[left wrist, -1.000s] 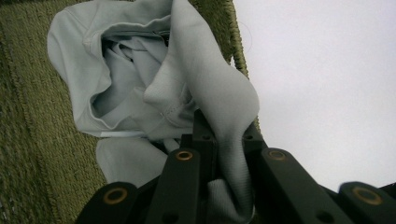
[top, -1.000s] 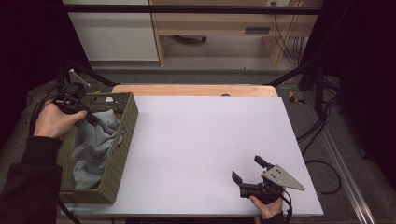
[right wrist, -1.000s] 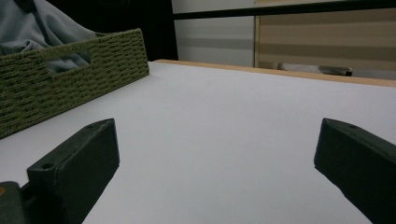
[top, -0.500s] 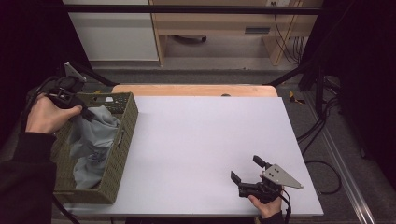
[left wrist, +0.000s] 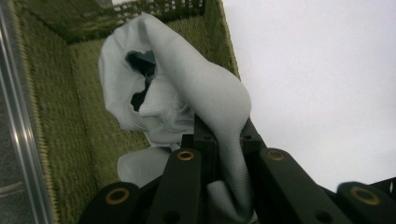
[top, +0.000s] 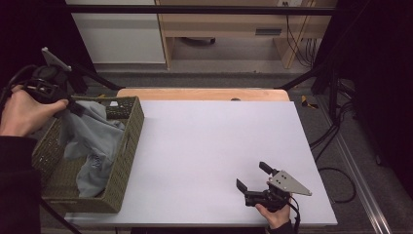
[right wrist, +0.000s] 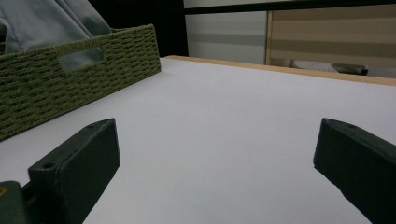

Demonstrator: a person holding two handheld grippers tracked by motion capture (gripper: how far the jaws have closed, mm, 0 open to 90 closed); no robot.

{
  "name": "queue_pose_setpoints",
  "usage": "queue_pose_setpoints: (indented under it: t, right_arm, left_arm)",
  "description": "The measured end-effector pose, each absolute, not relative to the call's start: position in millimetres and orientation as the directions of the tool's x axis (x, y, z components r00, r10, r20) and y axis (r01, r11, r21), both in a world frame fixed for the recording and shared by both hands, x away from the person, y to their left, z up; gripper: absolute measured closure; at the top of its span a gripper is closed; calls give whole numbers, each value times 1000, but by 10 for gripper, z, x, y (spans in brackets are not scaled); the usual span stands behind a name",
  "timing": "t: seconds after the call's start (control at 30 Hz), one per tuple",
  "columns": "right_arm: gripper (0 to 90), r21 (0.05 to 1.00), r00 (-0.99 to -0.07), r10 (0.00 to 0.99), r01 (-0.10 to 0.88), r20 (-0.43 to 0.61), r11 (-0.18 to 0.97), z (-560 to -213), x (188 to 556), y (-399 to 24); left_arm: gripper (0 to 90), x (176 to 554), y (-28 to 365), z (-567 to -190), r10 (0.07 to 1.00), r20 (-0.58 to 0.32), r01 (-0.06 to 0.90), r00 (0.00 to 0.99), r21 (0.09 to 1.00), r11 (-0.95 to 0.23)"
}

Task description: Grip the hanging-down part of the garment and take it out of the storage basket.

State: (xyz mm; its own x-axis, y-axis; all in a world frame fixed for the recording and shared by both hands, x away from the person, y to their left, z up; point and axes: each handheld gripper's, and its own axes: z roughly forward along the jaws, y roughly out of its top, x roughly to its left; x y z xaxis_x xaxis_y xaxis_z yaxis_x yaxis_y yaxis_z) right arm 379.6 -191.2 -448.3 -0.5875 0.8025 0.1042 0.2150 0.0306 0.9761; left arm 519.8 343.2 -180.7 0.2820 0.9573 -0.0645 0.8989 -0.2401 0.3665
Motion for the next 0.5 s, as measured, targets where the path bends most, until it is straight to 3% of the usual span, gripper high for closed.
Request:
queue_pose_setpoints:
  t: [0.5]
  right_arm:
    - [6, 977, -632, 768, 211, 104, 41, -4380, 3862, -1728]
  left_arm:
    - [826, 4967, 3361, -1140, 956, -23, 853, 294, 457, -252]
